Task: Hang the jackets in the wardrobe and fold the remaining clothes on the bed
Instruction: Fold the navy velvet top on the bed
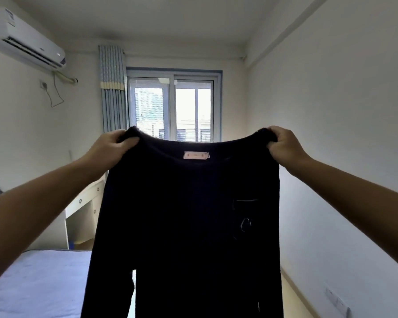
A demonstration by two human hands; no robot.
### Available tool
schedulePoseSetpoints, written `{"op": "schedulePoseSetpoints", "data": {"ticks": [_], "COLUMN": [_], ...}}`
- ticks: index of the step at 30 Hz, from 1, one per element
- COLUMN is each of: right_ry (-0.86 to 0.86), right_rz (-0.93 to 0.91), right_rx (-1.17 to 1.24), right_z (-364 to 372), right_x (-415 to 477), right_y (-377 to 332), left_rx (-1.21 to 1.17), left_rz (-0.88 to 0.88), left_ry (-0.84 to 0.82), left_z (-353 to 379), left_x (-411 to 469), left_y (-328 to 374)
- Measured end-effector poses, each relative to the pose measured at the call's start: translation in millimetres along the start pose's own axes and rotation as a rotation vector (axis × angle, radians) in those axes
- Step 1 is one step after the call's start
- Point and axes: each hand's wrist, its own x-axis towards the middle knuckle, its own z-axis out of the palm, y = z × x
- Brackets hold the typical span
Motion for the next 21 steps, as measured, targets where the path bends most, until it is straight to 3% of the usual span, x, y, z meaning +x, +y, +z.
{"op": "schedulePoseSetpoints", "data": {"ticks": [2, 5, 8, 10, 12, 17, 21], "right_ry": [0.086, -0.010, 0.225, 0.214, 0.021, 0.083, 0.152], "right_rz": [-0.039, 0.036, -0.081, -0.091, -0.049, -0.060, 0.013], "right_rx": [-0.073, -0.215, -0.107, -0.174, -0.342, -0.246, 0.002], "right_z": [5, 12, 4, -5, -7, -16, -23], "right_x": [-2, -12, -19, -21, -29, -49, -61], "right_y": [-4, 2, 4, 7, 18, 32, 26], "left_rx": [0.191, 0.464, 0.444, 0.535, 0.687, 0.548, 0.512], "left_rz": [0.125, 0.207, 0.373, 0.271, 0.090, 0.065, 0.234], "left_ry": [0.244, 0.126, 0.215, 0.080, -0.095, -0.023, 0.047], "left_z": [12, 23, 17, 17, 21, 37, 47], "left_x": [-3, -12, -11, -7, -5, -17, -37], "left_y": [-1, -2, -1, -1, -8, -11, 6]}}
